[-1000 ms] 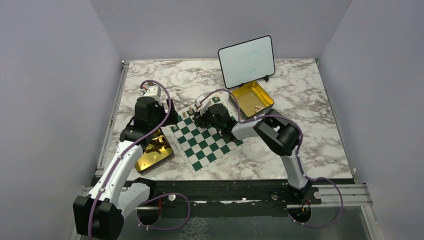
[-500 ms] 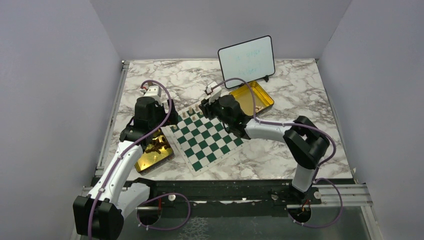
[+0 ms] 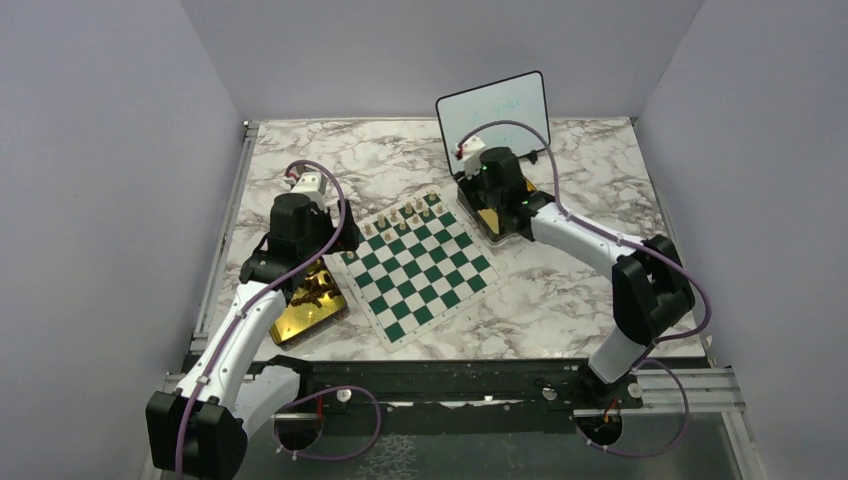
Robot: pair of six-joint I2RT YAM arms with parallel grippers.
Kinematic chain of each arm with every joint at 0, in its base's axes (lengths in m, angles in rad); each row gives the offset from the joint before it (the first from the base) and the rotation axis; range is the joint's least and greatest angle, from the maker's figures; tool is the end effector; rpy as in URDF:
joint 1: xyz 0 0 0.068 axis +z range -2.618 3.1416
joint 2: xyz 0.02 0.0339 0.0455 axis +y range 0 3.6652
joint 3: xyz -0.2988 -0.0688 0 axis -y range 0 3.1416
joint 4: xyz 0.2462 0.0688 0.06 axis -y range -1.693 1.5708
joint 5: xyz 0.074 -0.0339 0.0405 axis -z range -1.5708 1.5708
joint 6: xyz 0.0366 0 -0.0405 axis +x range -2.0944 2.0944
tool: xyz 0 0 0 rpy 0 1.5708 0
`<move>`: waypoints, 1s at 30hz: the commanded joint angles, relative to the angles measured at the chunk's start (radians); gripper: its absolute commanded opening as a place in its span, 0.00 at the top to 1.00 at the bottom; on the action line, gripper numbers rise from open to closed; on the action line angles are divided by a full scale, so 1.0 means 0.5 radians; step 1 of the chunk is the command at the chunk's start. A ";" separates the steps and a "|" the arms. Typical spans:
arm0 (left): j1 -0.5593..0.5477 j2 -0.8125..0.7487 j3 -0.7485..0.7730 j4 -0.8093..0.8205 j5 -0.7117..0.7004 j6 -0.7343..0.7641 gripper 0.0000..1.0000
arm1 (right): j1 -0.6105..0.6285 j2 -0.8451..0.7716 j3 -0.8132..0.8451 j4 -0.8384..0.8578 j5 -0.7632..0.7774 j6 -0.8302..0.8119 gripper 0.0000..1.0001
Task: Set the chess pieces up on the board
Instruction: Adjust the storage box at the center of the board.
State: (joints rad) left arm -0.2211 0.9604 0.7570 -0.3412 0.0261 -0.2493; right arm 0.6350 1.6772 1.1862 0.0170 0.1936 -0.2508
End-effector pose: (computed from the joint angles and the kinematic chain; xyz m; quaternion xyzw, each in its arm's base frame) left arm 0.1916 -0.0440 0.3101 -0.0059 0.8712 -0.1254 0.4747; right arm 0.3221 0.2286 0.2973 -0.3185 0.7890 0.0181 0.5251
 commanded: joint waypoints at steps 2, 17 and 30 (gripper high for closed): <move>-0.012 -0.014 0.023 0.023 0.060 0.023 0.05 | -0.297 0.027 0.115 -0.398 0.045 -0.132 0.51; -0.012 0.015 0.023 0.023 0.024 0.038 0.06 | -0.857 0.590 0.601 -0.727 -0.260 -0.127 0.48; -0.012 0.035 0.038 0.022 -0.032 0.038 0.06 | -0.948 0.882 0.851 -0.852 -0.309 -0.044 0.66</move>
State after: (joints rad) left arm -0.2230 0.9699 0.7570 -0.3408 0.0319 -0.2417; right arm 0.1795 2.0846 1.5635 -0.3573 0.0605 -0.3088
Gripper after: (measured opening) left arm 0.940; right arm 0.364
